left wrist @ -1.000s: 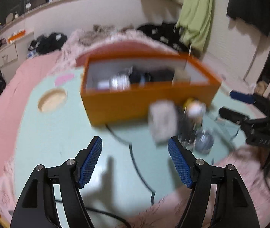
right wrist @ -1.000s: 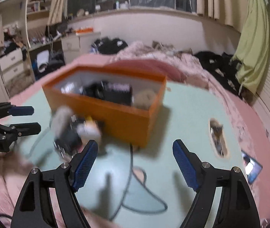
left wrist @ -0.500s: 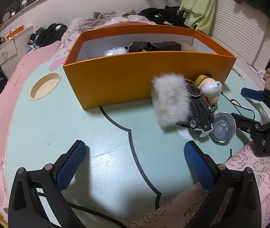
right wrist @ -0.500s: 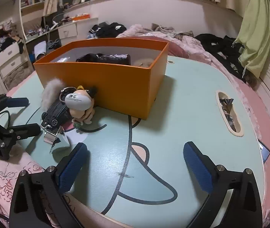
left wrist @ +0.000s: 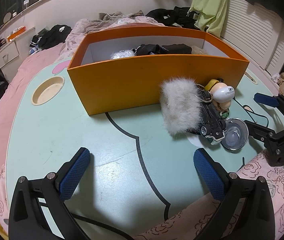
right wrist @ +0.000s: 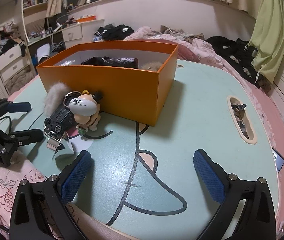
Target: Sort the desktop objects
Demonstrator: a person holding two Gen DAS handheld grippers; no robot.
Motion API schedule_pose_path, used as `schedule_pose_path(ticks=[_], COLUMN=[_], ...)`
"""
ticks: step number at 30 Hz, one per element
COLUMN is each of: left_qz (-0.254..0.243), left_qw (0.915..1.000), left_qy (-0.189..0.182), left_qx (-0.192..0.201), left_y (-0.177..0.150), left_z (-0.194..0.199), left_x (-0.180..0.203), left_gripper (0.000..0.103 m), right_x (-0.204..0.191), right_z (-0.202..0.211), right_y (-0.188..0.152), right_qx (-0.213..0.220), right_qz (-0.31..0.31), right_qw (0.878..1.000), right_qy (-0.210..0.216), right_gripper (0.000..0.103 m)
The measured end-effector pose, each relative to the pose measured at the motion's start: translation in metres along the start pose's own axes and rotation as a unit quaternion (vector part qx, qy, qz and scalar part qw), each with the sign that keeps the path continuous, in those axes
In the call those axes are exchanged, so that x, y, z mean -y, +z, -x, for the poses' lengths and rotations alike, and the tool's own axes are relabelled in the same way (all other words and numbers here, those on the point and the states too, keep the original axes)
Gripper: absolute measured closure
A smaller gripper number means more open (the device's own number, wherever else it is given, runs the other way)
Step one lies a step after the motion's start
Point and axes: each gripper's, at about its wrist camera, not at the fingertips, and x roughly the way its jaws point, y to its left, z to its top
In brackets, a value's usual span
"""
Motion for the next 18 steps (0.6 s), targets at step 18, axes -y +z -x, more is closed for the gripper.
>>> schedule_pose_path(ticks=[18], left_qz=[0.000], left_qw=[1.0000], left_qy=[0.000], left_qx=[0.000], left_y=[0.0007], left_z=[-0.0005], left_x=[-0.0011], left_gripper=[0.000], right_x=[-0.0003], right_z=[0.0007], right_y=[-0.0006], right_qx=[0.001], right_qz=[0.000], right_qw=[1.000], right_qy=[0.000], right_gripper=[0.001])
